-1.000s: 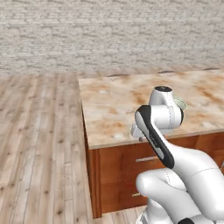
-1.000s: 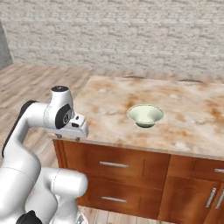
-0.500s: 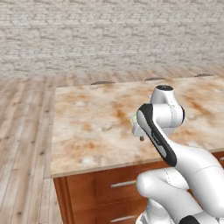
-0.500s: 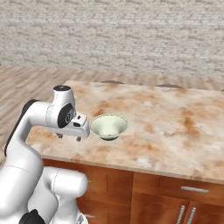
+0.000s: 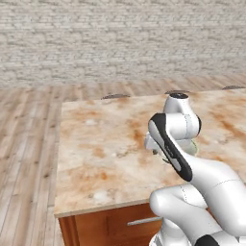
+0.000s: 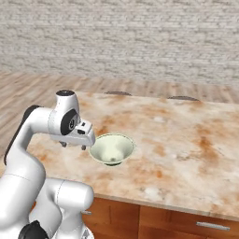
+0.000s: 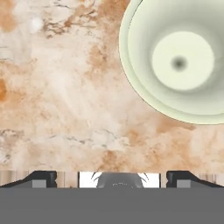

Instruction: Pick the cup and bowl and place them in the sink. Then turn on the water.

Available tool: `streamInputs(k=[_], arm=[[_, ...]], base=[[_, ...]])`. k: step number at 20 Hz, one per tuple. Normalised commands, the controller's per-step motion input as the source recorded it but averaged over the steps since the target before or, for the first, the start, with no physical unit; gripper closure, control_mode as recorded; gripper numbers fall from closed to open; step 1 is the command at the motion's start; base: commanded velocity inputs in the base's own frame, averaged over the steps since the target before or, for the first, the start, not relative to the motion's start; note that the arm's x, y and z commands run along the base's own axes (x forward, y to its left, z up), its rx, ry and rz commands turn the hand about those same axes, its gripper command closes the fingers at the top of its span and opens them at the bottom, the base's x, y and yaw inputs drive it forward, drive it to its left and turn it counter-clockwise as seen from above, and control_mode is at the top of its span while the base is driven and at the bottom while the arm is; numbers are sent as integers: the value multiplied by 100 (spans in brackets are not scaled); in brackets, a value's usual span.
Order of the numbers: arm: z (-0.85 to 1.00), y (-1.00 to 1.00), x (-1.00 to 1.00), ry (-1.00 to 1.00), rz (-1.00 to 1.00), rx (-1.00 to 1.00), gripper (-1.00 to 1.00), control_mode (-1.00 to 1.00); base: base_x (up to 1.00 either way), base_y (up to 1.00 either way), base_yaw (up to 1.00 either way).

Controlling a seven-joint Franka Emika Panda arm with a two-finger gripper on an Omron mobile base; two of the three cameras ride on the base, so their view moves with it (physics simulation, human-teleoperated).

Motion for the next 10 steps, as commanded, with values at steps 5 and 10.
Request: streamInputs(k=[5, 10], arm=[[7, -6, 0, 0, 0, 0, -100, -100], [35, 0, 14, 12, 0, -5, -100, -100]], base=[[5, -3, 0], [0, 0, 0]])
